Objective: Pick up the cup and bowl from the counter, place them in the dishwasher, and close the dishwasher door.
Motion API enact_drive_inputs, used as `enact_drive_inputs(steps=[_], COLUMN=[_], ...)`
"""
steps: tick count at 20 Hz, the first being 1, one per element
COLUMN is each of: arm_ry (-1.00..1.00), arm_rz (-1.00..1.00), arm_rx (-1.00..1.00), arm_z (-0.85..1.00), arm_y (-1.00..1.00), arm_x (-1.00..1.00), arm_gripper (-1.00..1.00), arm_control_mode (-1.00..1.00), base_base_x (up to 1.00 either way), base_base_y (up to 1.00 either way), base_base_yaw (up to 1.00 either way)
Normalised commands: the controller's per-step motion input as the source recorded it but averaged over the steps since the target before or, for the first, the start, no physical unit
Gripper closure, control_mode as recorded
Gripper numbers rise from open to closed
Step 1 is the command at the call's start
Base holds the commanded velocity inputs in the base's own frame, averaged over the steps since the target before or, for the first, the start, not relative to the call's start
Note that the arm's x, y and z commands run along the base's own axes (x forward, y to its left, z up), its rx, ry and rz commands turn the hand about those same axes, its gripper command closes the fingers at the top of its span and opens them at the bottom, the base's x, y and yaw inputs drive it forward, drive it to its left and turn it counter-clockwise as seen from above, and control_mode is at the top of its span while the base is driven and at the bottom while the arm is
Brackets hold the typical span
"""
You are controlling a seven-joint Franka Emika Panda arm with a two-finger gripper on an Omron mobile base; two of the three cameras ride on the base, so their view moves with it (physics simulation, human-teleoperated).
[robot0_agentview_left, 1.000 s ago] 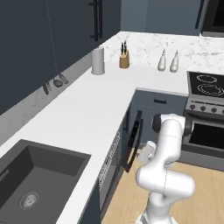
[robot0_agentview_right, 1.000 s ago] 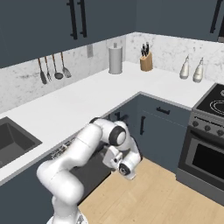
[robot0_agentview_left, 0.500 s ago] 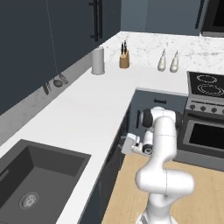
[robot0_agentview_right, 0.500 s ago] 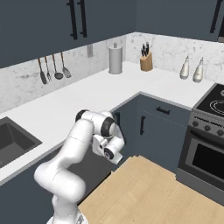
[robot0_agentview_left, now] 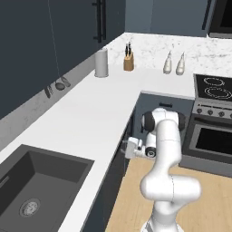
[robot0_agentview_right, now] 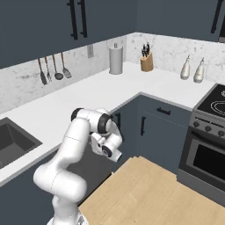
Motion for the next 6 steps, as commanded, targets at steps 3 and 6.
enact_drive_inputs(steps=[3, 6], arm_ry=[0.06, 0.07], arm_rz=[0.00, -0.01], arm_rx=[-0.10, -0.09], arm_z=[-0.01, -0.03], arm_y=[0.69, 0.61], arm_x=[0.28, 0.22], arm_gripper=[-1.00, -1.00], arm_control_mode=[-1.00, -1.00], base_base_x=[0.00, 0.00], base_base_y=[0.00, 0.00], base_base_yaw=[0.00, 0.00])
